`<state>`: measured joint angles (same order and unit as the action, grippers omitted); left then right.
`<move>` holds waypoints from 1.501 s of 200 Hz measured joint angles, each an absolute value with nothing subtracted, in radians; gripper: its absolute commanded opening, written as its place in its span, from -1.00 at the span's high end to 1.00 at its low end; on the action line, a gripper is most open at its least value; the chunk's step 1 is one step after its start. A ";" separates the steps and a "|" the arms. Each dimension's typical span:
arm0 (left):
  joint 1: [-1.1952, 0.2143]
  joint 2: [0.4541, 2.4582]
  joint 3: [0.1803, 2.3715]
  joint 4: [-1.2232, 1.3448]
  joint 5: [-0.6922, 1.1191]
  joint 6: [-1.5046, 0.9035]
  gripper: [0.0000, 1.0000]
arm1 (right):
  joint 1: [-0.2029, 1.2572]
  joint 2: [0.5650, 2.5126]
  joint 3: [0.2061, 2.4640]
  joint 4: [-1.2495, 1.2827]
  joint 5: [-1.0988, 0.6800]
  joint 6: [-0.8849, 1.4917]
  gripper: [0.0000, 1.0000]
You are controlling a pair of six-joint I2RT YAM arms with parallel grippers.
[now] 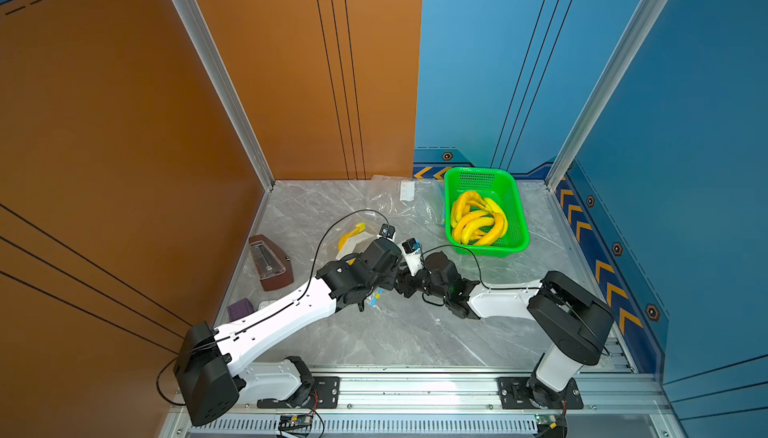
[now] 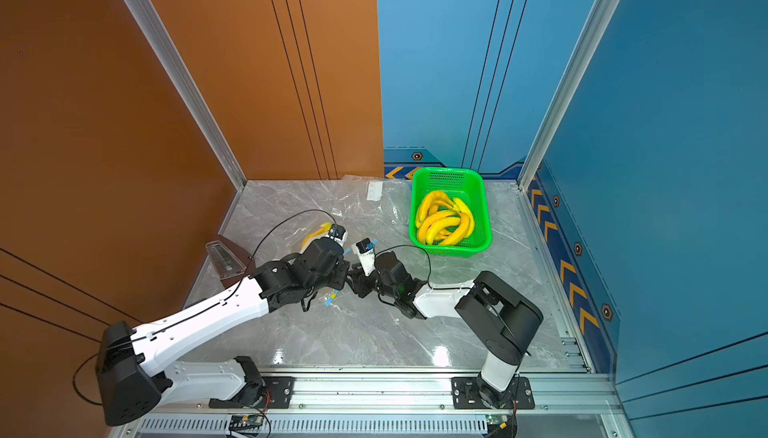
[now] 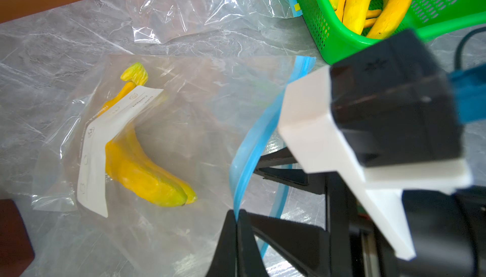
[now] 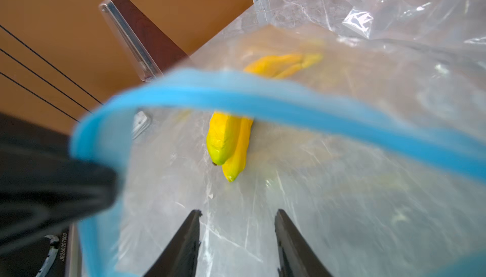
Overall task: Open the zip-top bag and take out the banana
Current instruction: Pick up the banana from the zipper food storage bag.
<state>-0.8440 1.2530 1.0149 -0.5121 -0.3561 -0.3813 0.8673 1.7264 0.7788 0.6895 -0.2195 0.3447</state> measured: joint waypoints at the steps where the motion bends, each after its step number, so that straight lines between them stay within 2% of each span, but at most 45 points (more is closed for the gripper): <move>1: -0.844 1.253 1.015 -0.512 -0.355 -0.384 1.00 | 0.868 1.729 0.782 0.693 -0.221 0.348 -0.02; 42: -0.855 1.257 1.001 -0.475 -0.324 -0.409 0.98 | 0.876 1.871 0.822 0.799 -0.234 0.435 -0.12; 52: -0.860 1.260 0.998 -0.473 -0.313 -0.413 0.79 | 0.876 1.912 0.823 0.826 -0.236 0.458 -0.12; 64: -0.863 1.260 0.994 -0.471 -0.302 -0.416 0.38 | 0.876 1.952 0.824 0.850 -0.237 0.482 -0.12; 76: -0.863 1.256 0.990 -0.460 -0.289 -0.410 0.06 | 0.876 1.974 0.824 0.857 -0.237 0.495 -0.12; 100: -0.825 1.190 0.952 -0.445 -0.251 -0.405 -0.37 | 0.876 1.974 0.824 0.868 -0.237 0.498 -0.13; 123: -0.662 1.068 0.916 -0.445 -0.174 -0.397 -0.69 | 0.876 1.969 0.824 0.868 -0.237 0.495 -0.16; 141: -0.484 1.013 0.916 -0.445 -0.125 -0.410 -0.70 | 0.876 1.967 0.824 0.868 -0.237 0.487 -0.21; 146: -0.439 1.014 0.916 -0.445 -0.119 -0.415 -0.80 | 0.876 1.967 0.824 0.868 -0.237 0.483 -0.22; 176: -0.166 1.142 0.919 -0.445 -0.105 -0.455 -0.96 | 0.876 1.967 0.824 0.867 -0.237 0.461 -0.31; 194: -0.090 1.269 0.931 -0.456 -0.130 -0.477 -1.00 | 0.876 1.967 0.825 0.866 -0.237 0.449 -0.32; 228: -0.062 1.438 1.015 -0.467 -0.149 -0.480 -0.97 | 0.876 1.967 0.841 0.854 -0.249 0.441 -0.33; 256: -0.015 1.530 1.073 -0.448 -0.134 -0.484 -0.75 | 0.878 1.967 0.861 0.849 -0.271 0.432 -0.37; 258: -0.012 1.539 1.077 -0.447 -0.132 -0.480 -0.66 | 0.878 1.967 0.863 0.848 -0.273 0.430 -0.37; 265: -0.004 1.570 1.091 -0.441 -0.125 -0.477 -0.55 | 0.878 1.967 0.867 0.848 -0.279 0.427 -0.37; 300: -0.021 1.705 1.118 -0.425 -0.091 -0.469 -0.17 | 0.883 1.986 0.913 0.818 -0.293 0.408 -0.38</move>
